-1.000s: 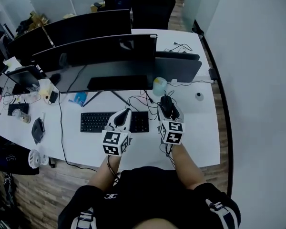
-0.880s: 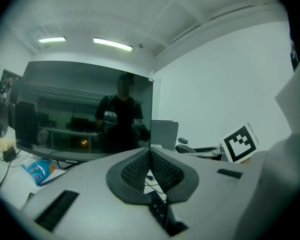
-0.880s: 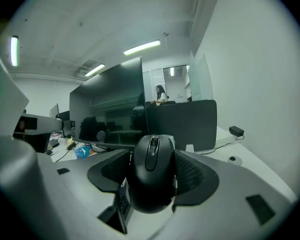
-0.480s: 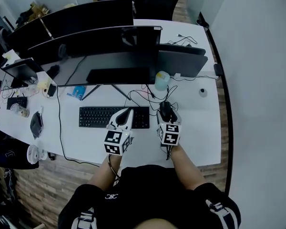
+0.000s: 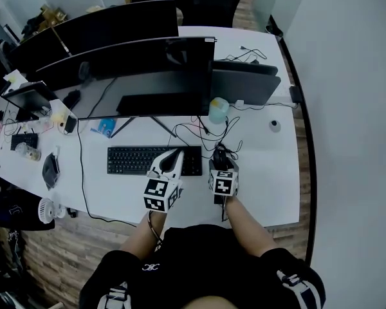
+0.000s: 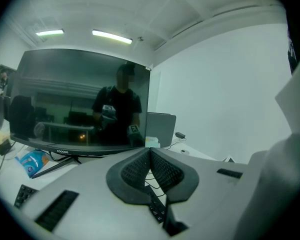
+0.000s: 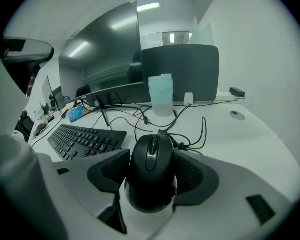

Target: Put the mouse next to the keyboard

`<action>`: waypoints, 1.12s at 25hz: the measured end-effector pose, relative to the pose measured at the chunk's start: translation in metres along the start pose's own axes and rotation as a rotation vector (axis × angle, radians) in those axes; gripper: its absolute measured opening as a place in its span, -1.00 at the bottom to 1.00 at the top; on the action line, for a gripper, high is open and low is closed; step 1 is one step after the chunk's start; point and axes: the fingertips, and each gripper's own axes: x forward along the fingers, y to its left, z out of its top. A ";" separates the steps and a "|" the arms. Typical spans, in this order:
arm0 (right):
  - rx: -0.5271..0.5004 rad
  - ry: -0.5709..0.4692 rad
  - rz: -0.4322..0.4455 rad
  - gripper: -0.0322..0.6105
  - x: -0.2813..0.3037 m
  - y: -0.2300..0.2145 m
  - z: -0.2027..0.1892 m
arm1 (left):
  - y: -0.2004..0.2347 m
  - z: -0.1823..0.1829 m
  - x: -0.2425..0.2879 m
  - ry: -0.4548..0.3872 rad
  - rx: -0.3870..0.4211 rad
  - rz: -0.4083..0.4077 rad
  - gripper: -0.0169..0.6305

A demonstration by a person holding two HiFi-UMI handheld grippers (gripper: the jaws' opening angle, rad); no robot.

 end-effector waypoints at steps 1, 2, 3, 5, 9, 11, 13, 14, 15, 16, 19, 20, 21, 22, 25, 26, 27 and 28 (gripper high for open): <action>0.003 0.022 -0.003 0.02 0.002 0.000 -0.006 | 0.001 0.000 0.000 -0.001 0.000 0.002 -0.91; 0.009 0.042 -0.006 0.02 0.005 0.000 -0.012 | 0.002 0.001 0.001 -0.002 0.000 0.004 -0.91; 0.014 0.058 -0.008 0.02 0.008 0.000 -0.017 | 0.003 0.002 0.001 -0.003 0.001 0.006 -0.91; 0.019 0.082 -0.013 0.02 0.010 0.000 -0.021 | 0.005 0.004 0.000 -0.009 0.002 0.006 -0.91; 0.012 0.127 -0.027 0.02 0.010 0.003 -0.026 | 0.010 0.006 -0.005 -0.023 0.002 0.005 -0.91; -0.008 0.143 -0.030 0.02 0.008 0.007 -0.027 | 0.014 0.007 -0.010 -0.029 0.000 0.008 -0.91; -0.024 0.157 -0.037 0.03 0.008 0.009 -0.028 | 0.018 0.009 -0.014 -0.035 0.000 0.010 -0.91; -0.024 0.151 -0.042 0.03 0.009 0.008 -0.028 | 0.019 0.010 -0.016 -0.039 0.000 0.010 -0.91; -0.021 0.131 -0.045 0.04 0.010 0.007 -0.027 | 0.019 0.011 -0.019 -0.043 0.001 0.010 -0.91; -0.019 0.098 -0.047 0.12 0.010 0.006 -0.025 | 0.020 0.012 -0.023 -0.047 0.003 0.009 -0.91; -0.029 -0.017 -0.061 0.25 -0.003 0.006 -0.003 | 0.024 0.017 -0.033 -0.061 0.010 0.011 -0.91; -0.031 -0.056 -0.065 0.24 -0.011 0.007 0.007 | 0.025 0.018 -0.037 -0.066 0.012 0.013 -0.91; -0.030 -0.097 -0.069 0.22 -0.020 0.008 0.018 | 0.026 0.019 -0.041 -0.070 0.014 0.015 -0.91; -0.025 -0.138 -0.071 0.19 -0.030 0.009 0.029 | 0.027 0.021 -0.045 -0.075 0.017 0.016 -0.91; -0.016 -0.253 -0.074 0.10 -0.060 0.014 0.066 | 0.028 0.026 -0.057 -0.093 0.030 0.014 -0.91; -0.018 -0.292 -0.070 0.05 -0.071 0.017 0.078 | 0.027 0.028 -0.062 -0.100 0.034 0.013 -0.91; -0.020 -0.330 -0.066 0.02 -0.082 0.021 0.090 | 0.027 0.029 -0.066 -0.106 0.037 0.012 -0.91; -0.020 -0.369 -0.062 -0.02 -0.095 0.025 0.102 | 0.026 0.030 -0.071 -0.111 0.040 0.011 -0.91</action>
